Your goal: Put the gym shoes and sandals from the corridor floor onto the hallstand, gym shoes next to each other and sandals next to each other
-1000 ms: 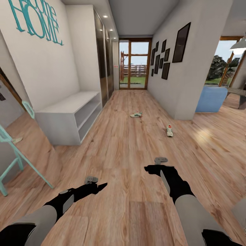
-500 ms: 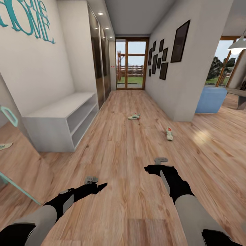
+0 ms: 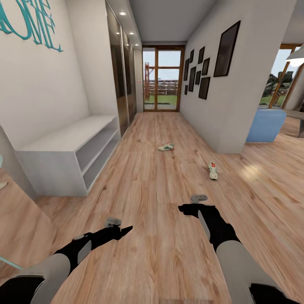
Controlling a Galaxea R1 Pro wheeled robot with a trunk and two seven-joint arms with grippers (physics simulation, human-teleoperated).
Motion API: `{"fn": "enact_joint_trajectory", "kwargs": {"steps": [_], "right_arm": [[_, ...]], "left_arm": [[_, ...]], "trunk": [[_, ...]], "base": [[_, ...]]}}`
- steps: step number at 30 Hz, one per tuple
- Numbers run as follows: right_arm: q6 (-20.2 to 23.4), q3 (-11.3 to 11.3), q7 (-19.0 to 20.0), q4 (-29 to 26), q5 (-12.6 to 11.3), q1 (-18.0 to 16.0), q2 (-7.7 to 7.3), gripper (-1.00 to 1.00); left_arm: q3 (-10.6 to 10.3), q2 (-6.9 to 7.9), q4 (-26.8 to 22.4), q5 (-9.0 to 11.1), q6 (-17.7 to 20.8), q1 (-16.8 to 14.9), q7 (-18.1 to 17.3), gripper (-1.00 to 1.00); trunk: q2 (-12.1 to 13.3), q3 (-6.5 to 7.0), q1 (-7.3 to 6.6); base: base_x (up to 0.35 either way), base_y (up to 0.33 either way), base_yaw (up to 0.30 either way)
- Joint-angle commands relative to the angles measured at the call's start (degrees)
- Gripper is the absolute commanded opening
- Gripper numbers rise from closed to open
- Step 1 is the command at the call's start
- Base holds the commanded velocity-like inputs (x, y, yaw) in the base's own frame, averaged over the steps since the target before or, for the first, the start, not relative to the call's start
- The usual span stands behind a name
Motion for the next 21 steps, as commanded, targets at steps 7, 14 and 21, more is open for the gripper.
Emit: {"fn": "enact_joint_trajectory", "kwargs": {"steps": [7, 14, 21], "right_arm": [[0.24, -0.37, 0.49, -0.10, 0.61, -0.03, 0.09, 1.00], [0.25, -0.37, 0.49, -0.10, 0.61, -0.02, 0.09, 1.00], [0.25, -0.37, 0.49, -0.10, 0.61, -0.01, 0.09, 1.00]], "left_arm": [[-0.26, 0.02, 0.07, 0.29, -0.29, -0.04, -0.14, 1.00], [-0.26, 0.02, 0.07, 0.26, -0.29, -0.04, -0.16, 1.00], [-0.26, 0.02, 0.07, 0.29, -0.29, -0.04, -0.17, 1.00]], "trunk": [[-0.02, -0.06, 0.02], [-0.02, -0.06, 0.02], [-0.02, -0.06, 0.02]], "base": [[0.348, 0.000, 0.000], [0.349, 0.000, 0.000], [0.348, 0.000, 0.000]]}}
